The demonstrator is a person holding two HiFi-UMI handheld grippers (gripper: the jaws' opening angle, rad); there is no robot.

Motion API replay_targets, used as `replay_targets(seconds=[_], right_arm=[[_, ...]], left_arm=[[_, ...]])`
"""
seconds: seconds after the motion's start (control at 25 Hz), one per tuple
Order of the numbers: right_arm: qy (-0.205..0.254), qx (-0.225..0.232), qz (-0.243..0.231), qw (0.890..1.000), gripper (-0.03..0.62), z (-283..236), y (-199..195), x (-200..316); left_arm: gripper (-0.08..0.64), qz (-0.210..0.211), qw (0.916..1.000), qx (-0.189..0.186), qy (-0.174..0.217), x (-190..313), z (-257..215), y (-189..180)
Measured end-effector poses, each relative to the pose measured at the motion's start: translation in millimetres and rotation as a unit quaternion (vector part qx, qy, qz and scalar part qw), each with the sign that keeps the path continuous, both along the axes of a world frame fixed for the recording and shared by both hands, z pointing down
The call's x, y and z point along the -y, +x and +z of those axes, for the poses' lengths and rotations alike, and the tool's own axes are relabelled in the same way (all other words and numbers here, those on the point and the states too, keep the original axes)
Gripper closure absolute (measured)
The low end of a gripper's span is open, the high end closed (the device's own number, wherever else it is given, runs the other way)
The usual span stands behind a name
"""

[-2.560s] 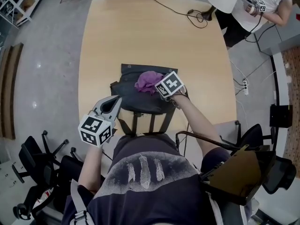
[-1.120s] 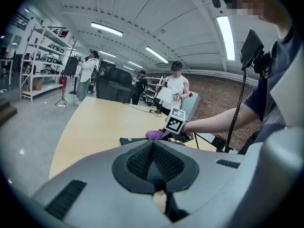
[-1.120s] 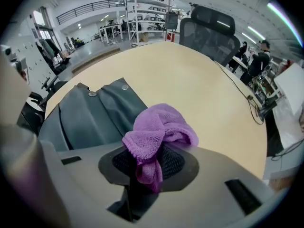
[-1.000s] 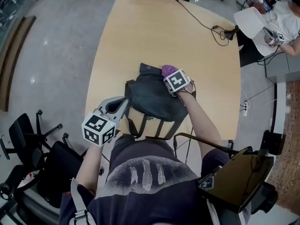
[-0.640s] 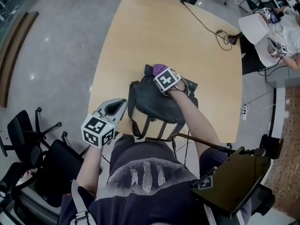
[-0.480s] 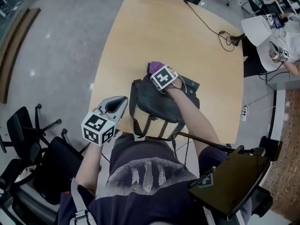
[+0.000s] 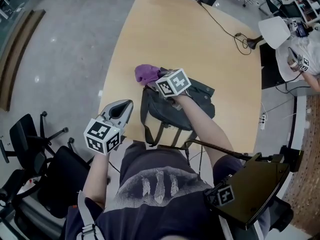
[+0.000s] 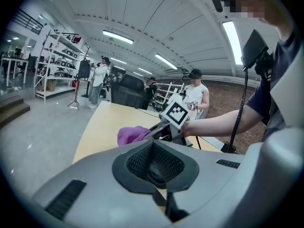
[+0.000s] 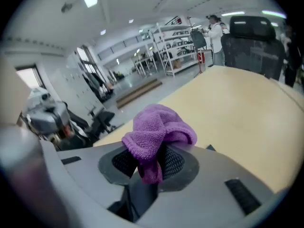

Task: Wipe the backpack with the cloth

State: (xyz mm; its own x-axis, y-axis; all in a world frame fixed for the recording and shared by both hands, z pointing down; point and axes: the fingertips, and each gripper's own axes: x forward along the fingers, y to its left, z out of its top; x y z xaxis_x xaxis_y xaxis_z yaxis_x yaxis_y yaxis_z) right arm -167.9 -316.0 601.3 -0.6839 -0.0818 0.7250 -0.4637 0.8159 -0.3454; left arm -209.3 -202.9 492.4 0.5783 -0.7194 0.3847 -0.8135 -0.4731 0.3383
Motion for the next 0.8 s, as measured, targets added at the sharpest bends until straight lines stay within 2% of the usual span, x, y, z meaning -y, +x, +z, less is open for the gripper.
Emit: replay_targets(seconds=[0.04, 0.12, 0.16, 0.2, 0.24, 0.32, 0.36, 0.44, 0.8], right_arm=[[-0.027, 0.058, 0.015, 0.998, 0.494, -19, -7, -6], [-0.103, 0.158, 0.044, 0.981, 0.492, -49, -15, -20], [-0.140, 0.186, 0.055, 0.971, 0.494, -56, -16, -28], [-0.164, 0.189, 0.063, 0.966, 0.494, -54, -15, -36], [-0.169, 0.165, 0.067, 0.969, 0.494, -45, -10, -41], [-0.137, 0.064, 0.060, 0.987, 0.494, -10, 10, -47], [-0.116, 0.013, 0.052, 0.992, 0.494, 7, 22, -49], [-0.088, -0.047, 0.043, 0.994, 0.494, 28, 43, -51], [-0.048, -0.083, 0.063, 0.993, 0.494, 33, 99, -44]], left_arm=[[0.554, 0.000, 1.0000, 0.001, 0.001, 0, -1, -1], [0.554, 0.001, 1.0000, 0.001, 0.003, 1, -2, -1], [0.554, 0.003, 1.0000, 0.002, 0.003, 1, -2, 0], [0.554, 0.006, 1.0000, 0.003, 0.003, 2, -2, 1], [0.554, 0.010, 0.9999, 0.005, 0.002, 3, -1, 2], [0.554, 0.020, 0.9998, 0.008, 0.002, 4, -1, 9], [0.554, 0.026, 0.9996, 0.009, 0.003, 4, -2, 13], [0.554, 0.037, 0.9993, 0.009, 0.005, 5, -3, 21], [0.554, 0.074, 0.9971, 0.015, -0.003, 0, -2, 54]])
